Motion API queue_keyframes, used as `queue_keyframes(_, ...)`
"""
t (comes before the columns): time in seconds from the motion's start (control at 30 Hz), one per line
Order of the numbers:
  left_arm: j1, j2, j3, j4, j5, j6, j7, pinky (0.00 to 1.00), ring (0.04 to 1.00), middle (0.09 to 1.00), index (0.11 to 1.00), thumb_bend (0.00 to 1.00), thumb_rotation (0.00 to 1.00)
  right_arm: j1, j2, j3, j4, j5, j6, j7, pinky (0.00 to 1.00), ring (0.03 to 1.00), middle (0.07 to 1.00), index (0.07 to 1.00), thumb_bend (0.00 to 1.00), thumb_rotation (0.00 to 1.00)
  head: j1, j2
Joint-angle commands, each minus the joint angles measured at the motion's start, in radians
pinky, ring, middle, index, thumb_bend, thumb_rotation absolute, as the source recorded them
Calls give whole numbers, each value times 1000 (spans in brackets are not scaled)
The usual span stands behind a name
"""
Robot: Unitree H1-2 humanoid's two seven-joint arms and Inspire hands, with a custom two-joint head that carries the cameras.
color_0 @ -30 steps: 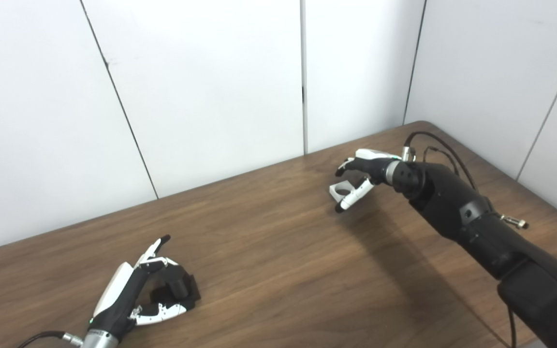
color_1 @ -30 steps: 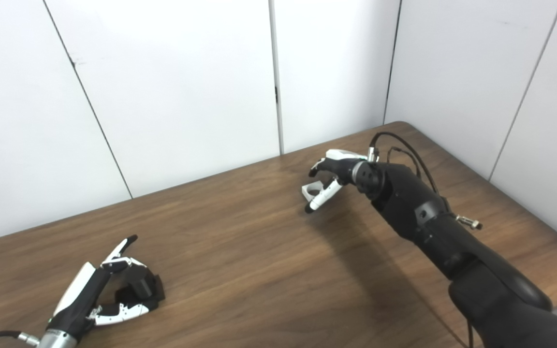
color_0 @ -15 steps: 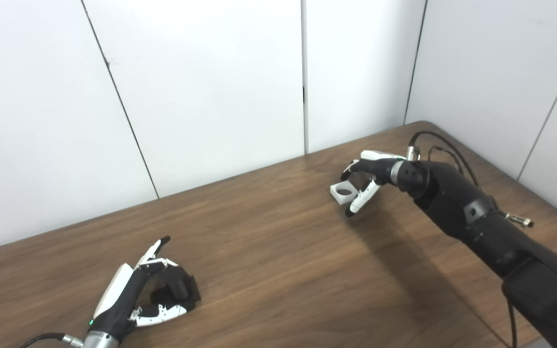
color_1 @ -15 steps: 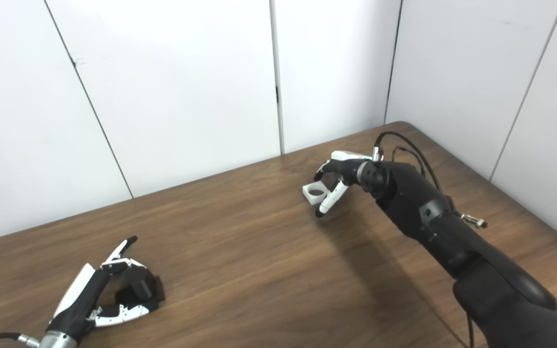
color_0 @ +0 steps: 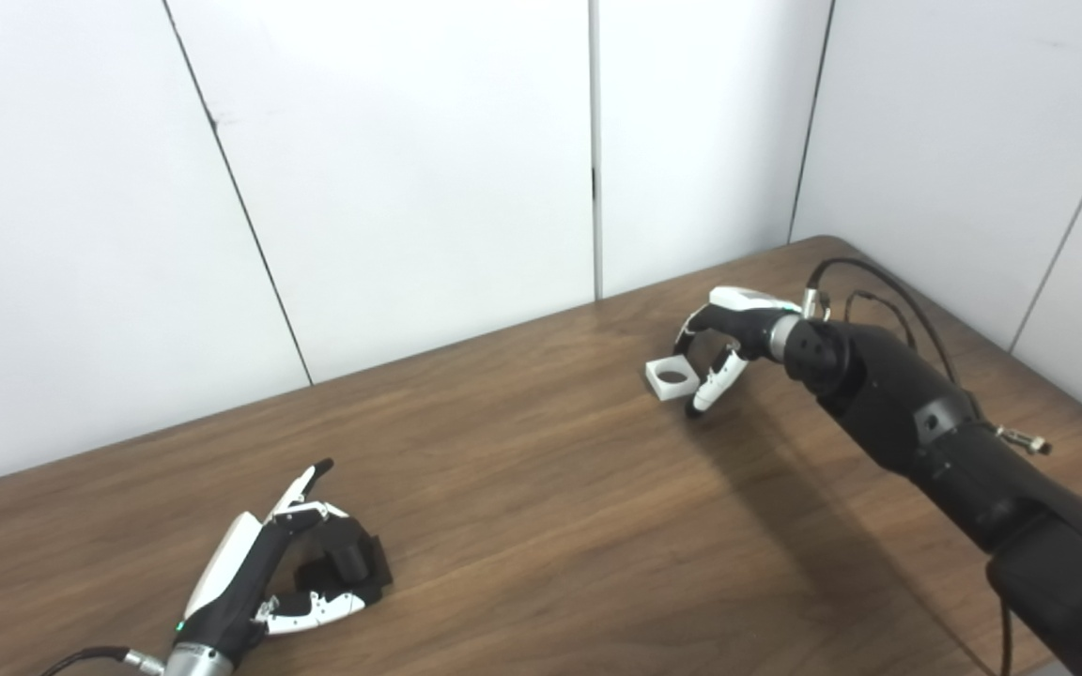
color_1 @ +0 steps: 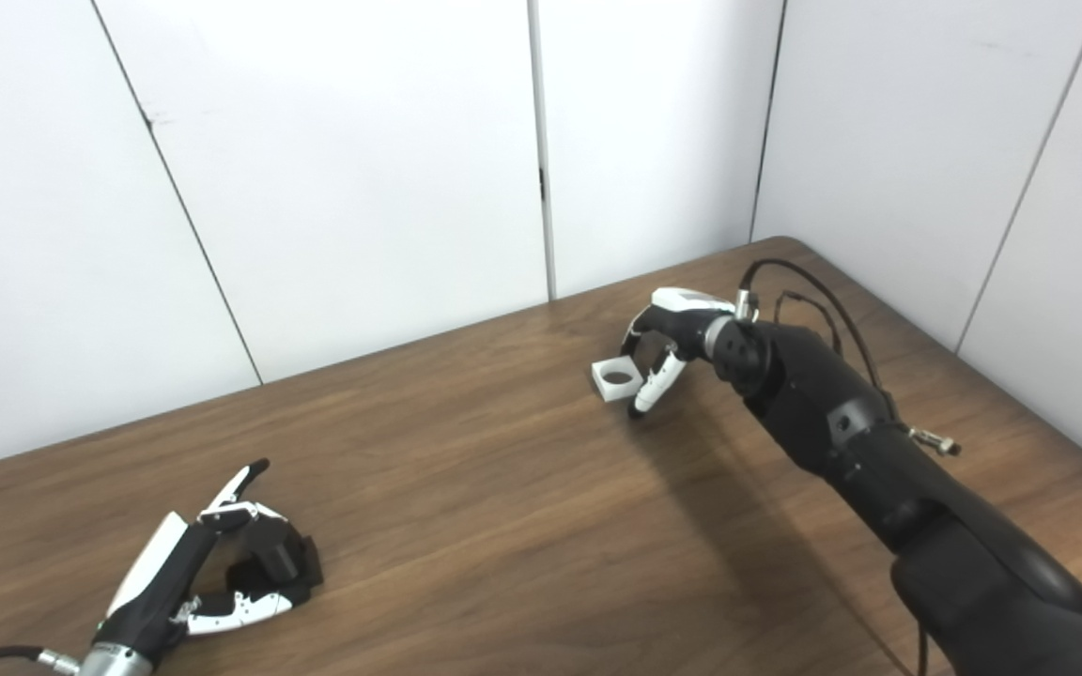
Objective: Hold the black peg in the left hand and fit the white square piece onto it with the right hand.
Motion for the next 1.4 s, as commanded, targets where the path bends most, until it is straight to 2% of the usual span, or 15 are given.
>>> queue_keyframes(0.0, 12, 23, -7, -6, 22, 20, -26, 998, 1000, 1000, 494, 522, 74, -31, -19, -17, -9, -14, -37, -59, 999, 954, 873, 494, 517, 145, -2, 1)
queue_keyframes(0.17, 9, 22, -7, 1, 25, 15, -21, 996, 1000, 1000, 493, 523, 74, -27, -20, -19, 8, -15, -68, -96, 1000, 957, 854, 489, 512, 141, 0, 3)
queue_keyframes(0.53, 7, 16, -7, 3, 24, 21, -20, 1000, 1000, 1000, 494, 523, 72, -8, -20, -35, -12, -8, -63, -112, 1000, 952, 843, 489, 515, 141, 4, 7)
queue_keyframes(0.8, 5, 16, -5, 0, 25, 25, -19, 1000, 1000, 1000, 493, 523, 71, -9, -11, -49, -5, -4, -103, -162, 1000, 951, 840, 488, 518, 137, 9, 7)
queue_keyframes(1.07, 2, 18, -6, 1, 25, 35, -24, 999, 1000, 1000, 493, 523, 70, -19, -4, -64, -46, 7, -189, -213, 1000, 959, 838, 485, 521, 138, 20, 9)
queue_keyframes(1.37, 0, 15, -8, 3, 28, 35, -22, 1000, 1000, 1000, 493, 523, 69, -28, 1, -87, -146, 23, -201, -190, 1000, 969, 848, 484, 522, 140, 35, 13)
